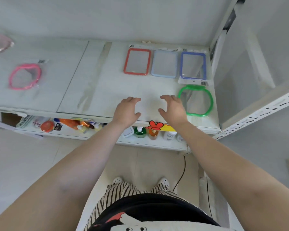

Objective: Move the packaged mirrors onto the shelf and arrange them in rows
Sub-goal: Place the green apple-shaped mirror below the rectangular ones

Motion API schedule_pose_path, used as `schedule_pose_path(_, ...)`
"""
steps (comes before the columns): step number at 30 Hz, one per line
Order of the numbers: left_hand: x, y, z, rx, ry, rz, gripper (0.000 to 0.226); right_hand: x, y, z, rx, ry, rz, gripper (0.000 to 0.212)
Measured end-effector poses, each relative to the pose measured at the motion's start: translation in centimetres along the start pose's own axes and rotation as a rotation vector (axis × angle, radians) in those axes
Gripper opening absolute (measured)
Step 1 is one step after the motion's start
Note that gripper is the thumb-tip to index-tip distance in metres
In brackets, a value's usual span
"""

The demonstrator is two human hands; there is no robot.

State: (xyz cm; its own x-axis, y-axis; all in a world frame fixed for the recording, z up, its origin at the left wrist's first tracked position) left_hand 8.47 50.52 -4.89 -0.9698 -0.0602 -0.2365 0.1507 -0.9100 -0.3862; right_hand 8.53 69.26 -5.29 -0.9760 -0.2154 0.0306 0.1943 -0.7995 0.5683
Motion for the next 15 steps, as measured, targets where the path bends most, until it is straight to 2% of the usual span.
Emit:
schedule_pose_path(8, -2.9, 13.4, 5.9, -0.002, -0.071, 0.102, 0.057, 1.5, 11.0, -6.6, -0.112, 0.101, 0.165, 0.052)
schedule_pose_path(12, -5.2, 23.0, 8.8, -0.061, -0.096, 0.168, 0.052, 1.8, 18.9, -12.9, -0.105, 0.141, 0.205, 0.052)
schedule_pose_path(15, -6.8, 31.0, 11.6, -0.077, -0.123, 0.229, 0.041, 2.2, 25.4, -17.7, -0.087, 0.177, 0.244, 0.052)
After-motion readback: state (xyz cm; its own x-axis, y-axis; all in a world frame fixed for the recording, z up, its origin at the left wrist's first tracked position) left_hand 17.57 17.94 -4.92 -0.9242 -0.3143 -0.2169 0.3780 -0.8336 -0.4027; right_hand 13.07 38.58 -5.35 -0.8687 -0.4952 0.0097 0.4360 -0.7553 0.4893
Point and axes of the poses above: each hand's wrist, its own x-axis towards the middle knuckle, its own z-axis out of the back of the hand, y = z × x, the point moved 2 cm from there along x, towards the middle knuckle, and after that the axes turned 13 degrees about z, right-handed, at the moved point
